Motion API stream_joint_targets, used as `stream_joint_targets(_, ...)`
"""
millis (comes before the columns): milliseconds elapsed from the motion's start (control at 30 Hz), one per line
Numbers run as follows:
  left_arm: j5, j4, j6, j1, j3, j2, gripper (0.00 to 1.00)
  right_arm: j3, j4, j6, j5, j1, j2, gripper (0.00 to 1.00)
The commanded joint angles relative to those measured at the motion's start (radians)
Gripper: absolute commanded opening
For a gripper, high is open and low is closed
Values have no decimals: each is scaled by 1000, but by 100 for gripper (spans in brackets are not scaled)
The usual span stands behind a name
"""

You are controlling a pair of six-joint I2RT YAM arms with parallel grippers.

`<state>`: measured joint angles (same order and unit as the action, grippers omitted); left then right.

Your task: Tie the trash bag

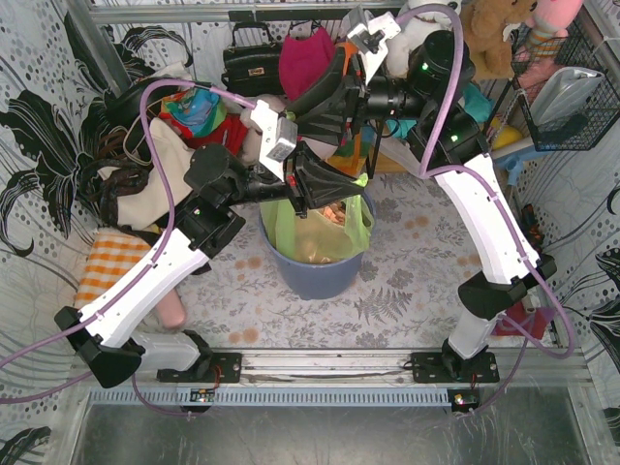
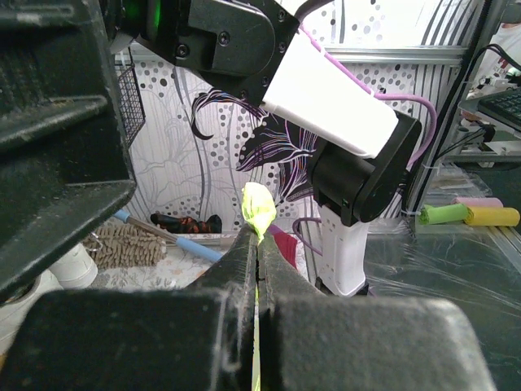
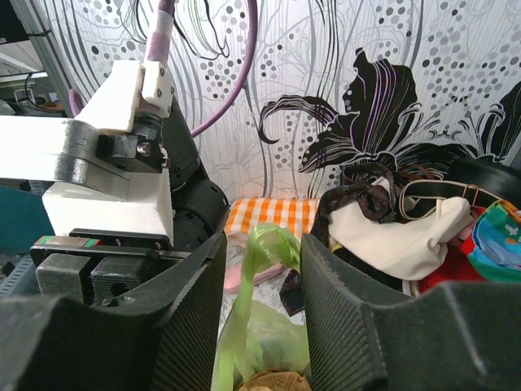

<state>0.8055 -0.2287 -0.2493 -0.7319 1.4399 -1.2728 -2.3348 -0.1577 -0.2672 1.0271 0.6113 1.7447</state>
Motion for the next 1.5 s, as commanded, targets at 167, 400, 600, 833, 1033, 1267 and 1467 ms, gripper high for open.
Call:
stream_joint_targets(167,9,-12,11,5,31,-2,0,-26,-39,28,-21,4,-2,33)
stream_joint_targets(400,2,-12,12,4,27,-1,0,-61,19,-58,-57,7,12,0)
stream_joint_targets(600,-41,-4,36,5,50,2,0,-83,102,-119,-138,27,7,0)
stream_joint_targets(833,-197,-17,90,4,55,27,0,-21,99,-120,-195,34,-45,0)
stream_joint_targets(1033,-300,-113,94,5,-16,78,0,148,69,-114,-364,34,-178,0)
stream_joint_targets(1267,-339,-146,93,6,-64,107,0,308,-6,-142,-592,34,-310,0)
stream_joint_targets(1467,-366,-167,88,5,-102,134,0,431,-52,-157,-686,35,-414,0)
